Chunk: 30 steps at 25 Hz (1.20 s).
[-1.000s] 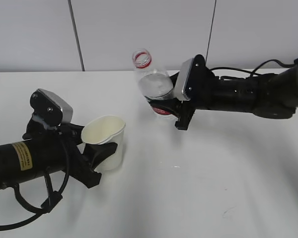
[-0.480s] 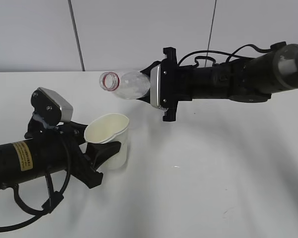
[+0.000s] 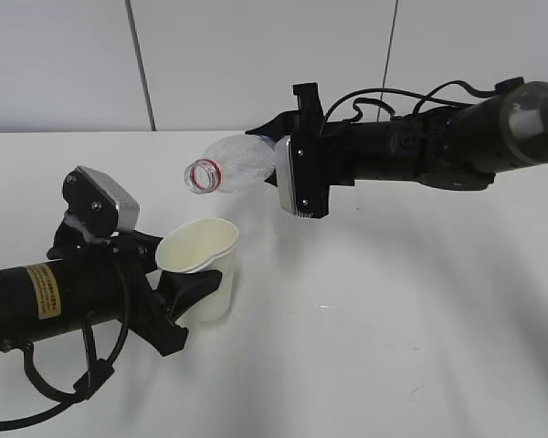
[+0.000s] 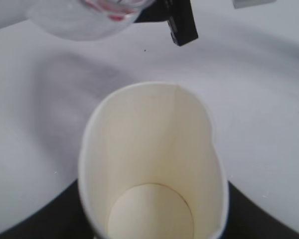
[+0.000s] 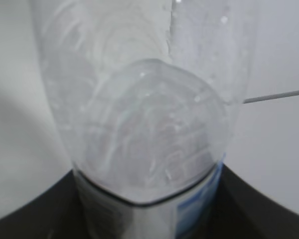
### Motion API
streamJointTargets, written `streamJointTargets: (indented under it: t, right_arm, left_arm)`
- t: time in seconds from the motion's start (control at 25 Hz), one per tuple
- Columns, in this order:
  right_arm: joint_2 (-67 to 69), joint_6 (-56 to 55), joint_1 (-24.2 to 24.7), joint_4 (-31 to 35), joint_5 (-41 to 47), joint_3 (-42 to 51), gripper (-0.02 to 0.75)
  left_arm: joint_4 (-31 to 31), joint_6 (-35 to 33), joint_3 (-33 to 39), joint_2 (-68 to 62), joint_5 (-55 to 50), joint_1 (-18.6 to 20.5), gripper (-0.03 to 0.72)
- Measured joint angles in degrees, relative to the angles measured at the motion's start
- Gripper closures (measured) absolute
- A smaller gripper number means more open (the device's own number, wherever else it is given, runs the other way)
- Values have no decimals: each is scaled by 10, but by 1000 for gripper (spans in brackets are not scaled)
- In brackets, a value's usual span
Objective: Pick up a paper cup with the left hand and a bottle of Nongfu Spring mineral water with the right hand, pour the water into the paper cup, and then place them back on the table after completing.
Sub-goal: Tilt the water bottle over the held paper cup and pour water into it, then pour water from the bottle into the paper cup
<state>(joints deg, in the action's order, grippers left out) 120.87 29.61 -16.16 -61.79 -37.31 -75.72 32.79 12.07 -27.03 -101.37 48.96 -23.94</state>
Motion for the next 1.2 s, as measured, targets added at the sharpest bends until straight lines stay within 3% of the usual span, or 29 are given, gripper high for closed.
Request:
streamJointTargets:
  t: [0.36, 1.2]
  right_arm:
    - [0, 110, 0, 29, 7, 0, 337]
    - [0, 251, 0, 42, 8, 0, 337]
  left_arm:
    - [21, 0, 0, 0, -23, 0, 314]
    - [52, 0, 0, 2, -33, 0, 314]
